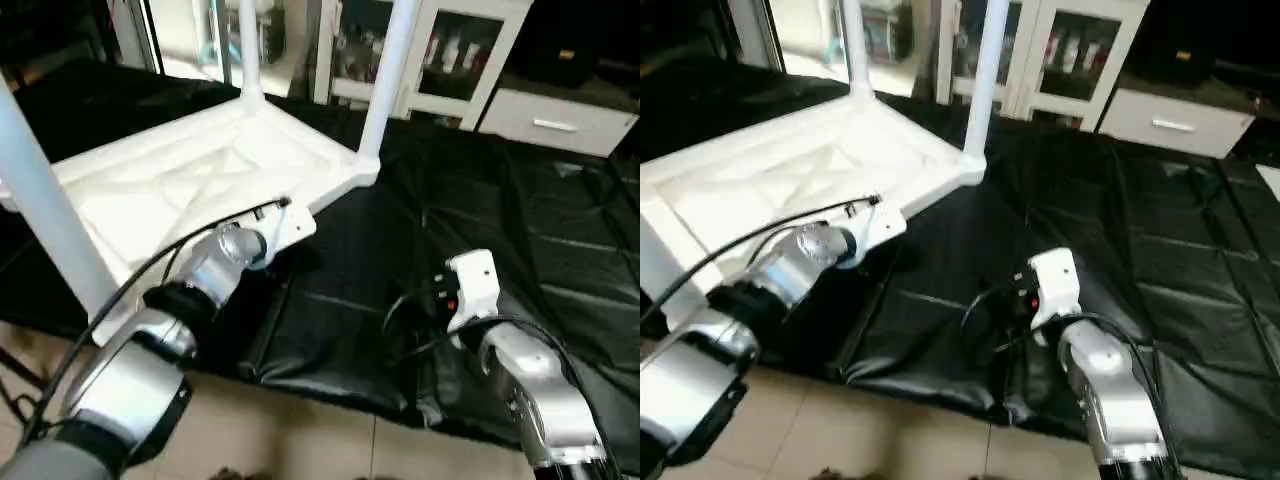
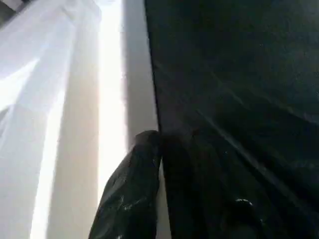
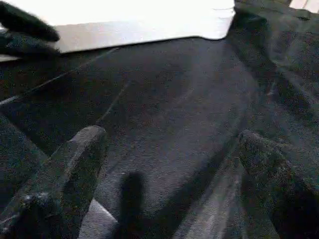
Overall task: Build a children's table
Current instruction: Rotate table base
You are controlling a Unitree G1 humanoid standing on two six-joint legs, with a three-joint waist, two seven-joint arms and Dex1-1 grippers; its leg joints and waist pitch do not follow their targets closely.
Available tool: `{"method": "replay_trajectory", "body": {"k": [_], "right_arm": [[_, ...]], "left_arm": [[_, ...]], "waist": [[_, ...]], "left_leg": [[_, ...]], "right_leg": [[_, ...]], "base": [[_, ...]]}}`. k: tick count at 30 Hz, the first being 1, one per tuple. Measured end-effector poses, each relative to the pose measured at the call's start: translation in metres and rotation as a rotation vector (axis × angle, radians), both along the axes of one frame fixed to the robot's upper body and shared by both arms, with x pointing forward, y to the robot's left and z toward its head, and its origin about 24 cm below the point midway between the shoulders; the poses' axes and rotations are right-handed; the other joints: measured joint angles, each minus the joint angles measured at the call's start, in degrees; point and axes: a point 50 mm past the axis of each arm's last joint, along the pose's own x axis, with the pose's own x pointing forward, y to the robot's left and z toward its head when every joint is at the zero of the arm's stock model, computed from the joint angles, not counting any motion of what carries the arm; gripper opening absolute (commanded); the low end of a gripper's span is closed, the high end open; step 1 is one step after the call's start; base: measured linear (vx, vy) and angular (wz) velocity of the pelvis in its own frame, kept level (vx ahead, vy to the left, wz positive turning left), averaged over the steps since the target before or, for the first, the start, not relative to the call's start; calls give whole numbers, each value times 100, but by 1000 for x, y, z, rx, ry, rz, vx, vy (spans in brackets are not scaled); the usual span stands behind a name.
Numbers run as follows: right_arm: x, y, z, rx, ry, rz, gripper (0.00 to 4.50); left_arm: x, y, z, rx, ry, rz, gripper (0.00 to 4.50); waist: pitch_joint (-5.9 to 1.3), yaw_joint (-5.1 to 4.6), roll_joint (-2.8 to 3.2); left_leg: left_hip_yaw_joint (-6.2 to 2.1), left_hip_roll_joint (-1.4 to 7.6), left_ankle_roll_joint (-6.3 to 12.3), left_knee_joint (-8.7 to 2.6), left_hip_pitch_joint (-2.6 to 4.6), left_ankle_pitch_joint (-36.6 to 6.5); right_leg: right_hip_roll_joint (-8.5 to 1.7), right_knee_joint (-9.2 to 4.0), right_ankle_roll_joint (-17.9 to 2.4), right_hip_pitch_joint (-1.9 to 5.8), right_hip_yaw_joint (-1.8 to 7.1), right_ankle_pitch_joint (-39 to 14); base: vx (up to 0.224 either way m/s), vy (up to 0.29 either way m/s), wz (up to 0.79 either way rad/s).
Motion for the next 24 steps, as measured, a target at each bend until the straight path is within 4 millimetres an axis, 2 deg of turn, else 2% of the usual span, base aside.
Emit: {"method": "replay_trajectory", "body": {"k": [2,4,6,8,10,14,17,19,24], "right_arm": [[0,1,0,1,1,2,450],[0,5,0,8,-1,11,450],[-1,9,1,21,-7,20,450],[-1,8,3,24,-14,17,450],[-2,8,6,36,-31,8,450],[-5,5,8,56,-43,-18,450],[-8,9,11,76,-57,10,450],[-12,16,13,108,-69,65,450],[-16,23,15,127,-75,123,450]], "left_arm": [[-1,-14,9,-247,7,-16,132],[-4,-31,24,-488,0,-72,132],[-11,-37,38,-618,-24,-130,132],[-17,-34,44,-665,-41,-156,132],[-34,-25,48,-711,-57,-187,132],[-69,-13,45,-733,-31,-256,132],[-98,3,49,-761,-54,-274,132],[-129,22,46,-809,-13,-283,132],[-167,56,32,-867,116,-251,132]], "waist": [[1,38,-2],[1,117,-1],[3,143,9],[3,131,15],[5,105,49],[12,123,84],[11,127,121],[9,49,127],[10,5,118]], "left_leg": [[1,-1,0,2,-6,0],[6,0,2,6,-7,-1],[12,1,7,6,-7,-5],[14,6,7,5,-4,-5],[16,17,5,3,-1,-5],[13,39,-1,2,2,-3],[12,40,-4,1,8,-4],[3,43,-8,0,17,-6],[-7,40,-11,-2,19,-7]], "right_leg": [[-5,-3,-2,0,-4,1],[-9,-4,-6,2,-6,-4],[-10,-4,-10,-1,-6,-8],[-8,-1,-9,-2,-6,-8],[0,-2,-9,-2,-9,-9],[21,3,-8,1,-17,-13],[26,4,-5,5,-9,-15],[48,5,25,5,8,-33],[89,7,35,2,74,-39]], "base": [[0,0,0],[0,0,0],[0,0,0],[0,0,0],[0,0,0],[0,0,0],[0,0,0],[0,0,0],[0,0,0]]}}
